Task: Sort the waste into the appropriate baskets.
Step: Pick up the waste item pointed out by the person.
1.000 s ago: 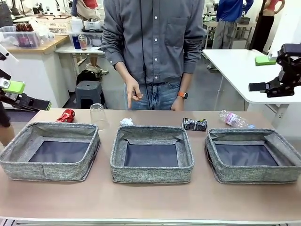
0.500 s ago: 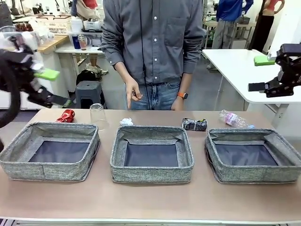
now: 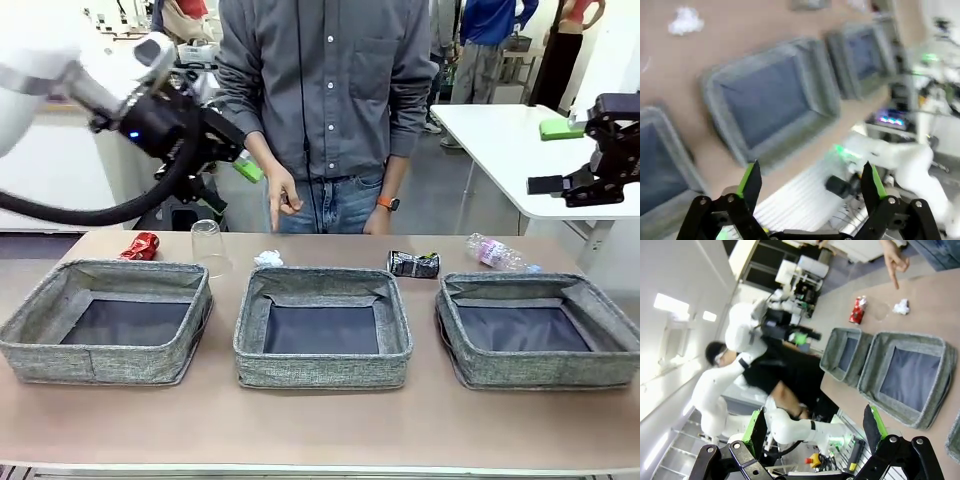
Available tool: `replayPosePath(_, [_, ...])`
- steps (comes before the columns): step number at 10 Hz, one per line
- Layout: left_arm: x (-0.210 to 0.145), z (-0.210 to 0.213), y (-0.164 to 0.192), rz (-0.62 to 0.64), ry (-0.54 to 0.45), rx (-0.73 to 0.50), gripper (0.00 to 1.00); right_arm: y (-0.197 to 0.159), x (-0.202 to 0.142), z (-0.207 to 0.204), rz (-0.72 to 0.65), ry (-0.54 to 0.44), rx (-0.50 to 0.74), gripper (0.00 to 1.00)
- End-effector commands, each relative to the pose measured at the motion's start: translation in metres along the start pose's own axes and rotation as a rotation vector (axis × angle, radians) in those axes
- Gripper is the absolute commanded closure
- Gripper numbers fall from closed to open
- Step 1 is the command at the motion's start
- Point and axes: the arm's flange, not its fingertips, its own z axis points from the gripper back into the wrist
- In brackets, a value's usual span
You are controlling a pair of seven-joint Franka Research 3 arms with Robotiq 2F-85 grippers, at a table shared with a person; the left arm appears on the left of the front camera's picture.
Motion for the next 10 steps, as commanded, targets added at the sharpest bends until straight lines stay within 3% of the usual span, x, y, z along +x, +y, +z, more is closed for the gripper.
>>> replayPosePath(1, [0.071, -0.014, 0.016, 0.16, 0.114, 0.194, 0.0, -0.001, 0.003, -0.001, 0.029, -0.011, 0.022, 0.0])
replayPosePath(3, [0.1, -0.049, 0.023, 0.144, 0.062, 0.344, 0.0, -0.001, 0.003, -0.001, 0.029, -0.011, 0.022, 0.0])
replayPosePath(4, [0.103, -0.055, 0.021, 0.111, 0.015, 0.364, 0.0, -0.001, 0.003, -0.001, 0.029, -0.011, 0.022, 0.0])
replayPosePath(5, [0.1, -0.054, 0.014, 0.069, -0.048, 0.294, 0.0, -0.001, 0.003, -0.001, 0.029, -0.011, 0.022, 0.0])
replayPosePath(6, [0.096, -0.06, 0.037, 0.125, 0.042, 0.341, 0.0, -0.001, 0.003, -0.001, 0.029, -0.011, 0.022, 0.0])
replayPosePath(10, [0.102, -0.065, 0.033, 0.115, 0.031, 0.344, 0.0, -0.001, 0.003, -0.001, 0.029, -0.011, 0.022, 0.0])
